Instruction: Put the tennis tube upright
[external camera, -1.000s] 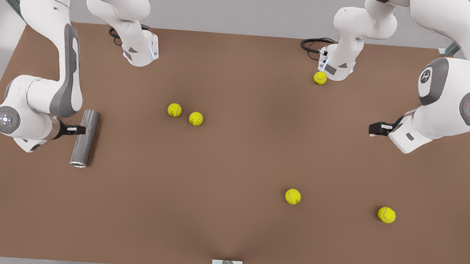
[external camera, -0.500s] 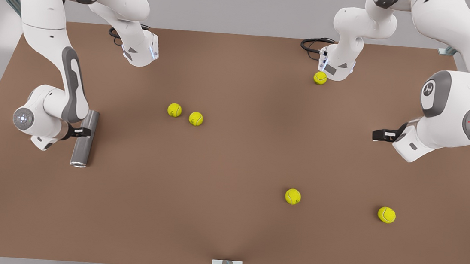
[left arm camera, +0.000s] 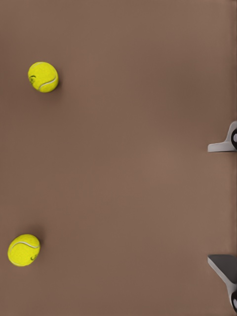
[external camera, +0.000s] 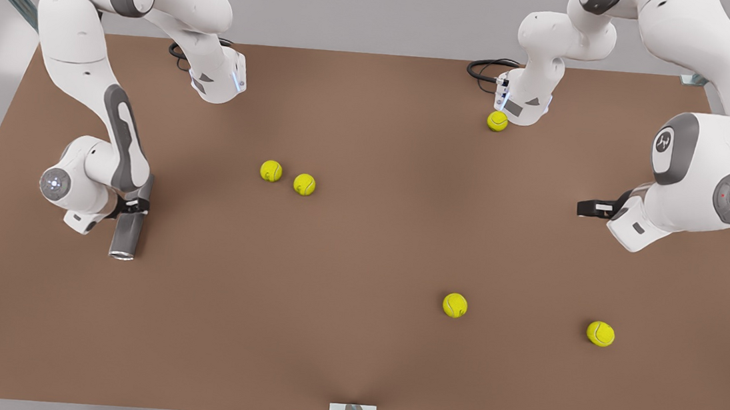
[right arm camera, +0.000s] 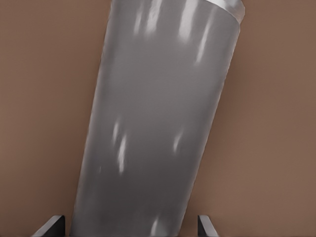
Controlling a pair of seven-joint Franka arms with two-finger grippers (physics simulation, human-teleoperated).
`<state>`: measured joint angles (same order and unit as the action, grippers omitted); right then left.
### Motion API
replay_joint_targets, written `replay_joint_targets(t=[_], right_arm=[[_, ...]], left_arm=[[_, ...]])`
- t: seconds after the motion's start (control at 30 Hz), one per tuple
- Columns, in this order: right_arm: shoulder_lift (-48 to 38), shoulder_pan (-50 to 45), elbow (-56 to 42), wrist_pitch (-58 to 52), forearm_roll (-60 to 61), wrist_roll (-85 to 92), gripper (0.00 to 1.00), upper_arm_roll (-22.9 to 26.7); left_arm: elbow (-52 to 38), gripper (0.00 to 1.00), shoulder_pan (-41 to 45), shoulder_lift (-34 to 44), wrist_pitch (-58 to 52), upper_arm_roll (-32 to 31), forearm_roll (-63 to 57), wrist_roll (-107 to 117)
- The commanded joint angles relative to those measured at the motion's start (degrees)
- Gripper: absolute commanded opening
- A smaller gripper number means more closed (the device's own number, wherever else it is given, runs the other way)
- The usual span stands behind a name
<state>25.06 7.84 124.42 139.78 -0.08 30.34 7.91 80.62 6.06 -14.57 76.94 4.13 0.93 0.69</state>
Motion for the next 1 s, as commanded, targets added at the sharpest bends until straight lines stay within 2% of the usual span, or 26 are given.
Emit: replay_joint_targets(t=[0.0, 0.37, 0.43, 0.5, 0.57, 0.97], right_arm=[[0.25, -0.01, 0.13, 2.69, 0.34, 5.96, 1.0, 0.0], [1.66, -0.1, 0.48, 2.96, 2.72, 5.78, 1.0, -0.17], [1.66, -0.1, 0.48, 2.96, 3.15, 5.78, 0.95, -0.17], [1.66, -0.19, 0.48, 2.87, 3.15, 5.78, 0.85, -0.17], [1.57, -0.28, 0.48, 2.61, 3.15, 5.87, 0.82, -0.17], [3.33, -1.07, -2.16, 1.99, 4.3, 5.87, 0.81, -0.79]], left_arm=[[-0.02, 1.0, 0.0, -0.11, -0.3, 0.01, -0.06, 0.1], [-0.11, 1.0, -0.18, -0.11, -0.65, 0.01, -0.06, -0.25], [-0.2, 1.0, -0.09, -0.02, -1.27, 0.01, -0.14, -0.07], [-0.38, 1.0, -0.09, -0.11, -1.18, 0.01, -0.23, 0.02], [-0.38, 1.0, -0.09, -0.11, -1.18, 0.01, -0.23, 0.01], [-0.38, 1.0, 0.0, -0.11, -1.01, 0.01, -0.41, 0.02]])
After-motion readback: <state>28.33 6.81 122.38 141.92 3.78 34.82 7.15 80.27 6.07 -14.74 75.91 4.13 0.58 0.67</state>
